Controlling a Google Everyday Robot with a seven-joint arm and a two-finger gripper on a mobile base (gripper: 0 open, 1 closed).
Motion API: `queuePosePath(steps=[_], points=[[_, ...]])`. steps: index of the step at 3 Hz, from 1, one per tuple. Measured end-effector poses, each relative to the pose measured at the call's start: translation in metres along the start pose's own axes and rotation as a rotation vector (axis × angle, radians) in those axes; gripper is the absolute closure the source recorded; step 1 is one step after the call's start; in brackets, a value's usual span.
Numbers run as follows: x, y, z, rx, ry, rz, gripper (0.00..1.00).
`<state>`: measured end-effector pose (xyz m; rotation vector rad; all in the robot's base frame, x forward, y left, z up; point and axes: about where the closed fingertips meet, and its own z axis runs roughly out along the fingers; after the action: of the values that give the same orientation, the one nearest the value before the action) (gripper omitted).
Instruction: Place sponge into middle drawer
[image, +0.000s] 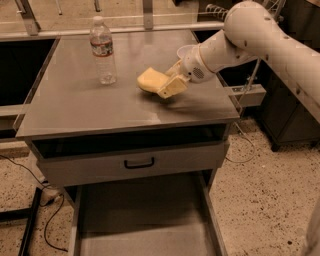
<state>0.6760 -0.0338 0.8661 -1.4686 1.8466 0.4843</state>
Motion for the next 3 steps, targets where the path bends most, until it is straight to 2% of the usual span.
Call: queuePosePath(steps=[1,2,3], points=[[0.001,0.021,-0.025,0.017,-0.016,-0.027,1.0],[0.017,0.056,-0.066,0.065,0.026,-0.051,1.0],[0.039,0.101,-0.102,0.105,0.078,-0.051,1.0]])
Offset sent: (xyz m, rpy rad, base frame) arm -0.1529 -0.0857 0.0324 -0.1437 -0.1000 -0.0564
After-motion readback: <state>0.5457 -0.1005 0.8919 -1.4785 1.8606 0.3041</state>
